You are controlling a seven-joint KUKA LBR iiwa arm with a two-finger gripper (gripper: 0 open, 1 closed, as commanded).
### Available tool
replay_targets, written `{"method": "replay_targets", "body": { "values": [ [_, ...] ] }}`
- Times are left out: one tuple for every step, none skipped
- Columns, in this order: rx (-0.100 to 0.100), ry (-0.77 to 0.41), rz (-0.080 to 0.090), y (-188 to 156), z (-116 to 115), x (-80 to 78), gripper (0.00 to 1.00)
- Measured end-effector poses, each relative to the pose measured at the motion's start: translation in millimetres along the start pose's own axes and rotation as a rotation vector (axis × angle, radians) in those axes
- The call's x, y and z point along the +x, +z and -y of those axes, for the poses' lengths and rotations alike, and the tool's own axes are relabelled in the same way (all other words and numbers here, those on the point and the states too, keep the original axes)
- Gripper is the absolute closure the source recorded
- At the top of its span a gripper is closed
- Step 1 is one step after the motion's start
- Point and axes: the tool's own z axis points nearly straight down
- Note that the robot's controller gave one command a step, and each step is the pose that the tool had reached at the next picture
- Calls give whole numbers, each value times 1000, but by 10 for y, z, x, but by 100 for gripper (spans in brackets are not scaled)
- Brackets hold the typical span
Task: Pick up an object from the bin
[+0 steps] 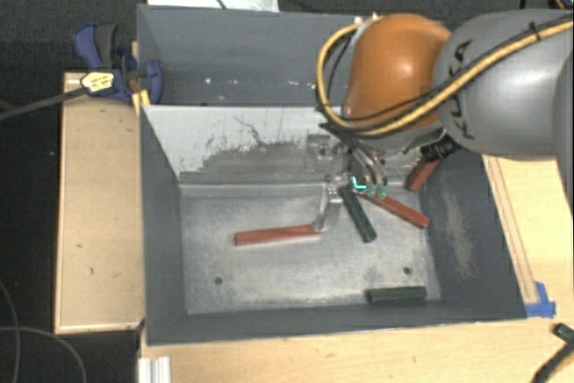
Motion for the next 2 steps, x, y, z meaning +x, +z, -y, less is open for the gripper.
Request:
{"method": "replay_targets", "body": {
  "values": [
    [1, -78, -1, 1146, 46, 124, 0],
    [-1, -74, 7, 1096, 42, 100, 100]
  ]
}}
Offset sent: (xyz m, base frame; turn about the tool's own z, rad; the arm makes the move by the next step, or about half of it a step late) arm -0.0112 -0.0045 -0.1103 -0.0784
